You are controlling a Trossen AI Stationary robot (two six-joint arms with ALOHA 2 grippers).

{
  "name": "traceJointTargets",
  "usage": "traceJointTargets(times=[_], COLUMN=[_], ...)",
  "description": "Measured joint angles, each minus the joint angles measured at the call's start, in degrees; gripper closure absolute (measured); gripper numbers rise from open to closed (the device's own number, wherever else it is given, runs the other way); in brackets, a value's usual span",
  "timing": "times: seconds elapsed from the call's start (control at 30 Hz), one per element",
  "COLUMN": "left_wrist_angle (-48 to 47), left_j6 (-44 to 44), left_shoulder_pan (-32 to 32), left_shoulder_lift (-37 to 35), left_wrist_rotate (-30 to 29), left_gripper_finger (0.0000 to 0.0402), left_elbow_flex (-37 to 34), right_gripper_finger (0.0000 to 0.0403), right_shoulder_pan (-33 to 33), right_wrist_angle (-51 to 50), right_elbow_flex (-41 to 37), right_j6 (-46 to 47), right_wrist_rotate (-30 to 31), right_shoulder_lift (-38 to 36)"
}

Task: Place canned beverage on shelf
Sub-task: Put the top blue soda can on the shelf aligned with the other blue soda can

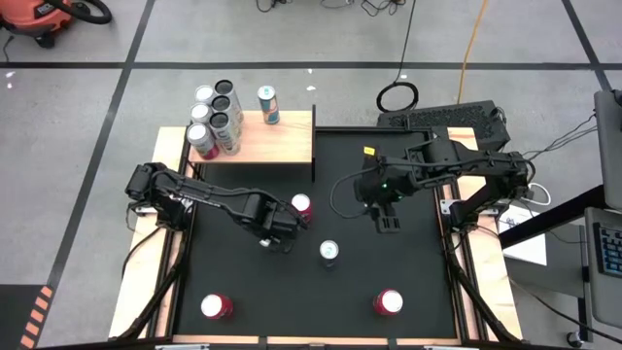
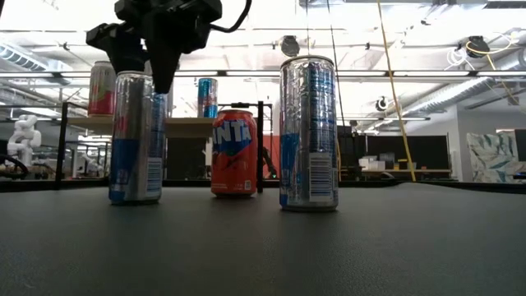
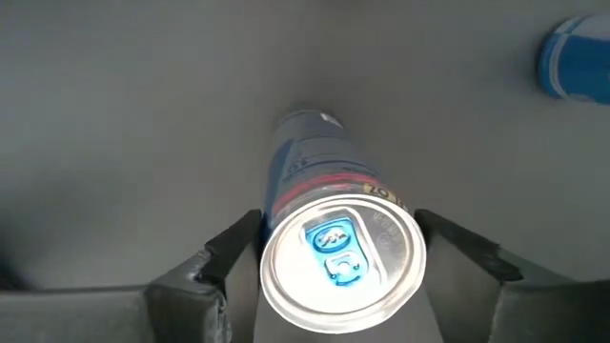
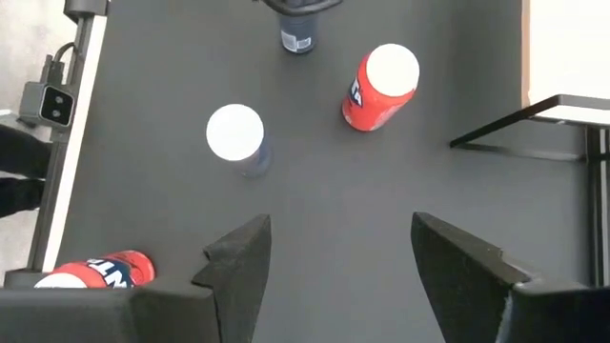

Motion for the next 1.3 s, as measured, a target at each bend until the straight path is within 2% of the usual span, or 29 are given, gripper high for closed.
traceJointTargets(times=[0.23,0.47,0.6,0.73,0.87,0.97,1.07,1.2,1.3], left_wrist_angle=[-1.4,-5.3,-8.1,-9.9,-10.3,-10.5,-10.0,-8.5,-6.6], left_j6=[-1.8,-7.9,-10.6,-13.7,-16.4,-17.9,-18.5,-19.2,-19.6], left_shoulder_pan=[-0.1,0.2,0.2,0.2,0.2,0.3,0.7,0.9,1.0], left_shoulder_lift=[-0.3,-1.2,-1.2,-1.2,-1.2,-1.2,-1.2,-1.2,-1.2], left_wrist_rotate=[1.5,1.4,1.5,1.0,-0.9,-2.9,-4.2,-5.5,-6.5], left_gripper_finger=[0.0185,0.0185,0.0186,0.0186,0.0186,0.0186,0.0187,0.0187,0.0187], left_elbow_flex=[2.4,10.2,15.2,19.6,24.1,26.5,28.3,30.1,30.2], right_gripper_finger=[0.0172,0.0172,0.0172,0.0172,0.0171,0.0166,0.0149,0.0106,0.0073], right_shoulder_pan=[0.0,0.3,1.6,3.3,4.7,6.0,7.7,8.7,7.7], right_wrist_angle=[5.4,8.9,19.2,34.9,48.4,53.9,56.5,62.0,62.4], right_elbow_flex=[-0.1,-6.1,-15.8,-26.4,-32.8,-34.7,-35.1,-35.2,-35.2], right_j6=[2.3,6.0,10.4,16.7,20.3,21.4,20.3,14.5,15.0], right_wrist_rotate=[-0.1,-0.2,-0.4,-0.3,0.2,2.0,7.4,15.8,16.1], right_shoulder_lift=[0.0,-0.6,-3.4,-6.9,-8.1,-7.9,-6.5,-4.1,-3.8])
